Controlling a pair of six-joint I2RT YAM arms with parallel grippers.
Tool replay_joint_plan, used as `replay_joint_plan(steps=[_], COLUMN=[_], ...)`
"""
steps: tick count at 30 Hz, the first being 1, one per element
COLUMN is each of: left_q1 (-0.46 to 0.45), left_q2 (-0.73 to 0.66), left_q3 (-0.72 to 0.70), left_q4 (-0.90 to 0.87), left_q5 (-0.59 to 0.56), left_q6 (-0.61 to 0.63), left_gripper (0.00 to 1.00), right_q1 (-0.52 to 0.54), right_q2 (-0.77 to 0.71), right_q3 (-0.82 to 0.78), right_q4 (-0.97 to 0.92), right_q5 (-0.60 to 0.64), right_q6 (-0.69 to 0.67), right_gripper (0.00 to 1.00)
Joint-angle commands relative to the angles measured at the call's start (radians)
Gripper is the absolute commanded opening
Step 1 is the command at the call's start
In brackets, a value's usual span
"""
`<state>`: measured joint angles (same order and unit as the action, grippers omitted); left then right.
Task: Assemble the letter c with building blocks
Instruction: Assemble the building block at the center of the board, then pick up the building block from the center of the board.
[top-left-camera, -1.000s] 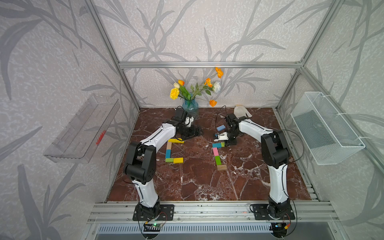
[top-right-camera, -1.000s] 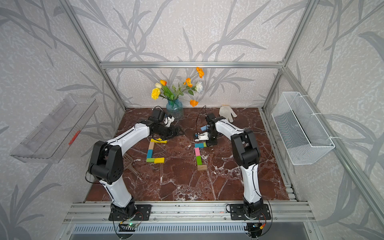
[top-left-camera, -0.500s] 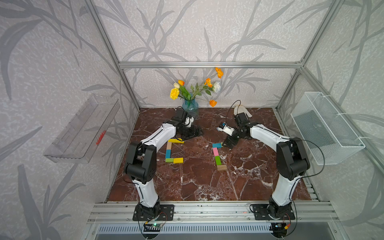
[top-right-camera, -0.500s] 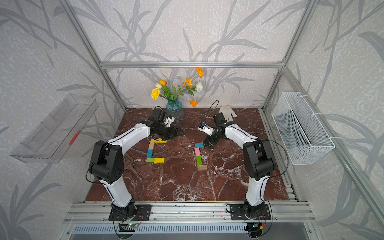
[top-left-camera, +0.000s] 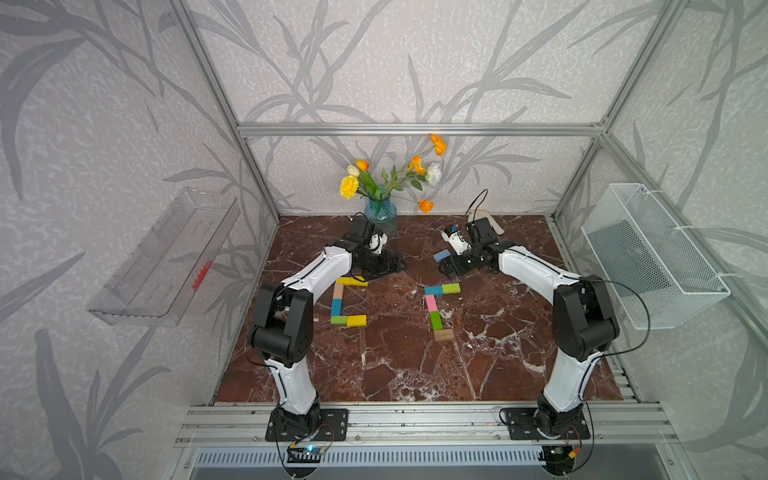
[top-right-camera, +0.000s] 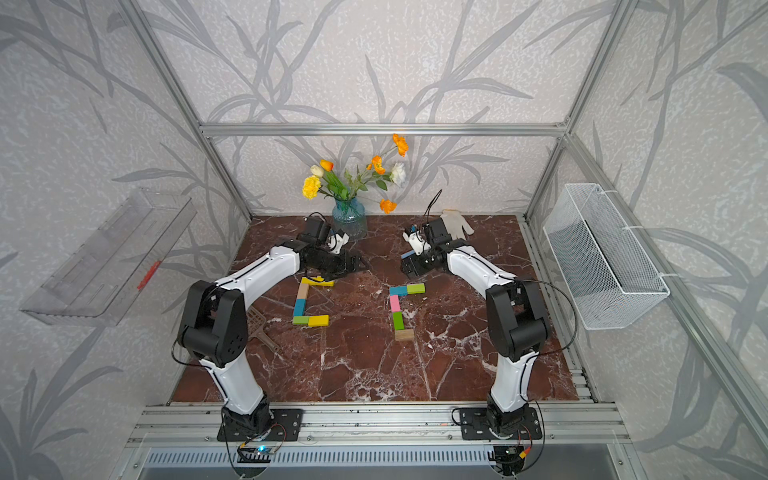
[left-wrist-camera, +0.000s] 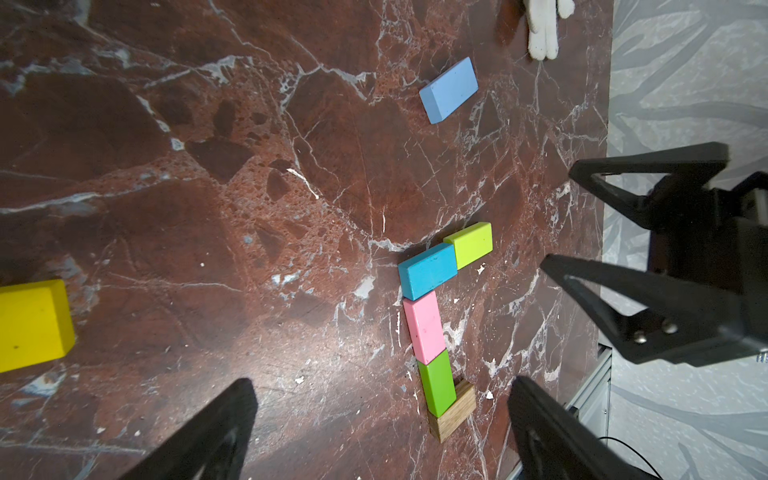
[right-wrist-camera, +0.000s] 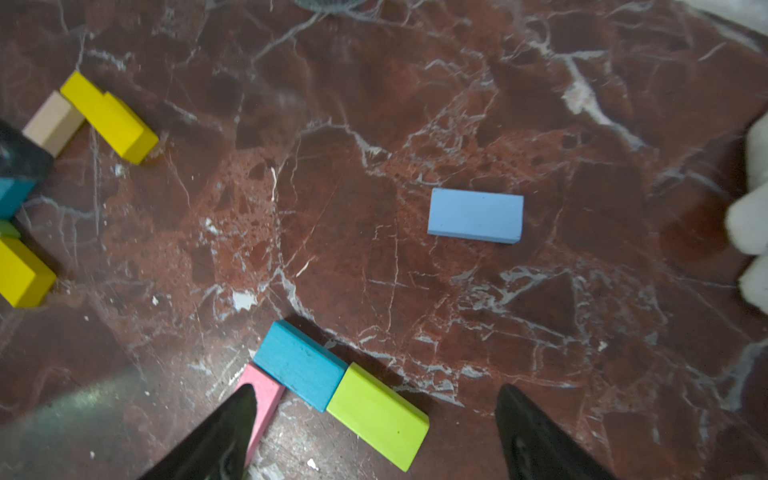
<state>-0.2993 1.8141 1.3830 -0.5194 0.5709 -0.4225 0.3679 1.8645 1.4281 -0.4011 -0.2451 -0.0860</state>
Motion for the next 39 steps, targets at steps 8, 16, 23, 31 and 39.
replay_joint_plan(steps=[8,16,23,31,39], left_q1=[0.006,0.007,0.009,0.012,0.015], left_q2=[-0.020,-0.029,-0.035,-0.034,-0.031], left_q3=[0.004,0.003,0.003,0.002,0.001], left_q4=[0.006,0.005,0.006,0.006,0.005], left_q5=[-0.009,-0.014,-0.014,-0.013,-0.016], left_q6=[0.011,0.015,0.014,0.014,0.018], left_gripper=[0.95,0.95,0.95,0.95,0.95], right_q1=[-0.008,0.009,0.017,0.017,0.017], right_q2=[0.195,0.281,0.345,0.438,0.522], right_q3=[0.288,0.336,0.387,0.508,0.621], right_q4=[-0.199,-0.232,-0.250,-0.273,-0.351], right_q5=[0.098,0.162,0.185,0.195,0.245], right_q6=[0.566,0.871,0.947,1.006,1.057], right_gripper=[0.72,0.64,0.57,0.50,0.49])
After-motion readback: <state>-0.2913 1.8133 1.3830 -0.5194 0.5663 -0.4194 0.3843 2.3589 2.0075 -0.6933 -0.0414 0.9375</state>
